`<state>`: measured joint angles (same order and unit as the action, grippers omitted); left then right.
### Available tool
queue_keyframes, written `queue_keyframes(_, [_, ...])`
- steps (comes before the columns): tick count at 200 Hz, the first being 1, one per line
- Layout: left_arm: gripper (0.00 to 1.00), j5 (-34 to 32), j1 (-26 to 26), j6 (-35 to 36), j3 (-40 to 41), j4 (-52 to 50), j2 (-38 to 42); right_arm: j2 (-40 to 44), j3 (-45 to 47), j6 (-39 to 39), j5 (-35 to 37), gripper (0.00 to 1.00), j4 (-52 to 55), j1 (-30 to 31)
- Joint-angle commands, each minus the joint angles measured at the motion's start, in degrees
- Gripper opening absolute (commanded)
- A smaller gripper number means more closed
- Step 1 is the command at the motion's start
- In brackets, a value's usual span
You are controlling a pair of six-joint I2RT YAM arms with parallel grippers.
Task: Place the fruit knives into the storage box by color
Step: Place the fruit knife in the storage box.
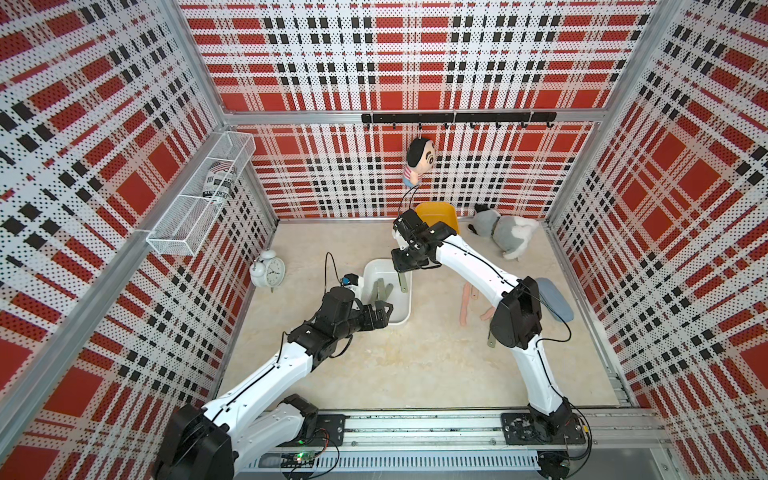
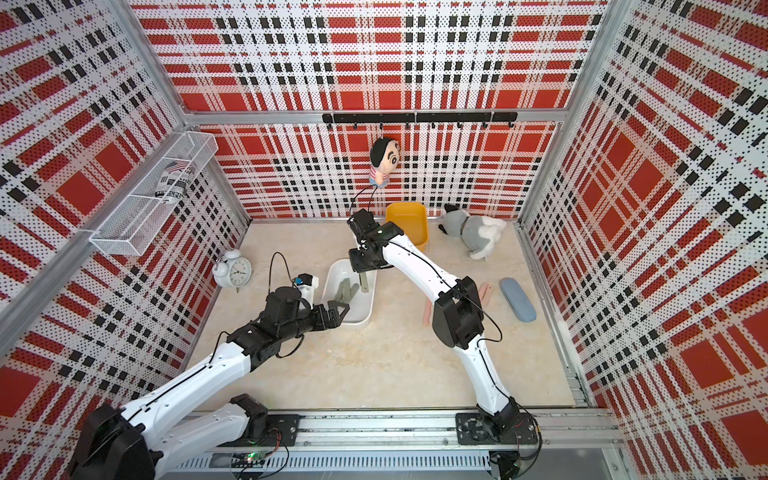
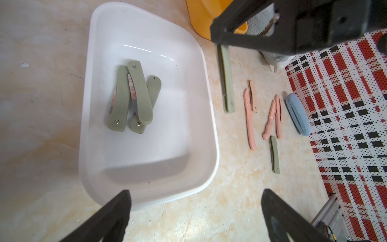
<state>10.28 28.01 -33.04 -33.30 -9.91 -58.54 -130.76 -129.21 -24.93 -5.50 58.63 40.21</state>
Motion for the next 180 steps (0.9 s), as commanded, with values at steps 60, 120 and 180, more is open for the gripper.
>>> queue_keyframes(60, [0.98,4.0,-2.9,0.5,-0.1,3.4,-2.2,-4.4,3.8,-4.7,-4.3,0.20,-7.3,1.1])
queue_keyframes(120, [0.98,4.3,-3.3,0.4,0.3,3.6,-2.0,-7.4,5.1,-5.8,-5.2,0.20,-9.8,0.8])
queue_keyframes(180, [0.98,4.3,-3.3,0.3,0.6,3.8,-1.8,-8.8,5.0,-6.1,-5.6,0.22,-10.1,0.4])
